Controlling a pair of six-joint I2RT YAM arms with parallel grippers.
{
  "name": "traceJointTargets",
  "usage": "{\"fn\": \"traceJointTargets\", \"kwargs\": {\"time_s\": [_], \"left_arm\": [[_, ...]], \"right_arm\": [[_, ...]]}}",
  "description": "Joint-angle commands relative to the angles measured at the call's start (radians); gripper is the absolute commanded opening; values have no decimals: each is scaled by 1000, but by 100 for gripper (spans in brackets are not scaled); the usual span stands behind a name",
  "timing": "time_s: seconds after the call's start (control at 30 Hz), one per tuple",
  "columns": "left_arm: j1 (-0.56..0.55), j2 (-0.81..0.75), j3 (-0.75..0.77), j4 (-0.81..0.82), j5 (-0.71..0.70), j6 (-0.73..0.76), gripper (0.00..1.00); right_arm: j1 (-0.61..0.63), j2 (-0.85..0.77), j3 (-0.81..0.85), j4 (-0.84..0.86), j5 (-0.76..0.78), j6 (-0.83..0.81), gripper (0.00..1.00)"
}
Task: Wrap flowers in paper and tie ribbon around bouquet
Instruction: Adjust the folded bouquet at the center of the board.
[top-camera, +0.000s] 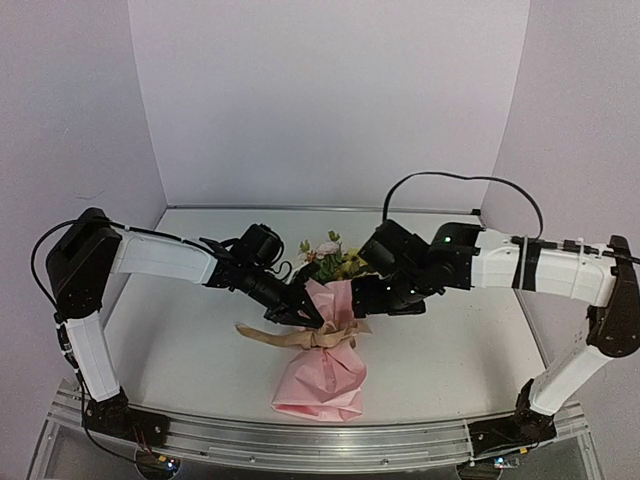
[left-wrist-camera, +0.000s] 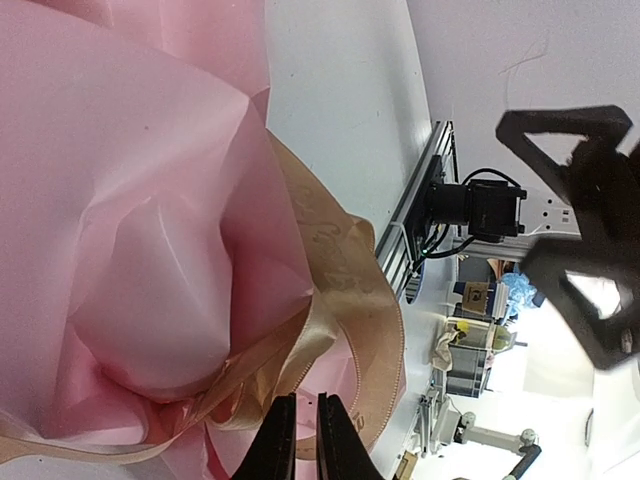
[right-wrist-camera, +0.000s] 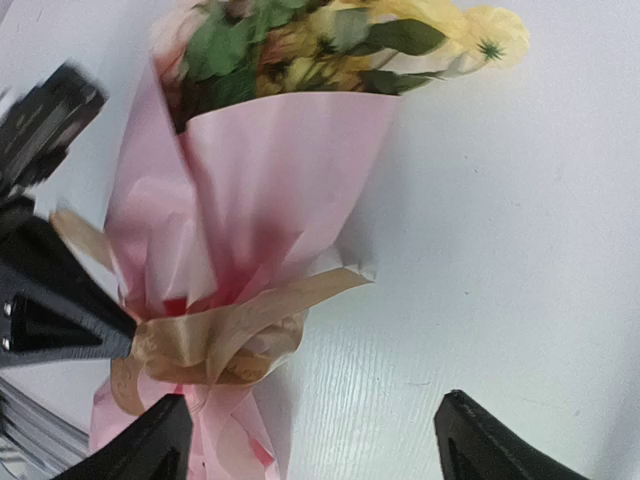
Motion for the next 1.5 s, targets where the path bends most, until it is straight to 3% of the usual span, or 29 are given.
{"fn": "traceJointTargets", "kwargs": {"time_s": [0.0, 0.07, 0.33, 0.7, 0.87, 0.93, 1.03, 1.13, 1.33, 1.47], "left_arm": [[-1, -1, 46, -27, 2, 34, 9], [-1, 0, 50, -33, 1, 37, 9], [-1, 19, 62, -45, -3, 36, 9], [-1, 27, 57, -30, -26, 13, 8], [-1, 34, 51, -25, -75, -14, 6], [0, 36, 45, -13, -97, -32, 6], [-1, 42, 40, 1, -116, -54, 6], [-1, 49, 37, 0, -143, -70, 6], [-2, 59, 19, 11, -208, -132, 6], [0, 79, 14, 14, -250, -177, 6]], "right_arm": [[-51, -108, -206, 283, -94, 175, 75], [-48, -131, -268, 378, -144, 154, 74], [68, -30, -231, 401, -111, 61, 67], [90, 13, -246, 417, -96, 83, 40], [106, 22, -244, 410, -94, 97, 18], [115, 21, -250, 401, -90, 106, 20], [128, 17, -262, 400, -81, 112, 32], [136, 12, -260, 393, -67, 115, 31], [152, 28, -240, 359, -61, 118, 2], [170, 54, -229, 334, -71, 115, 0]]}}
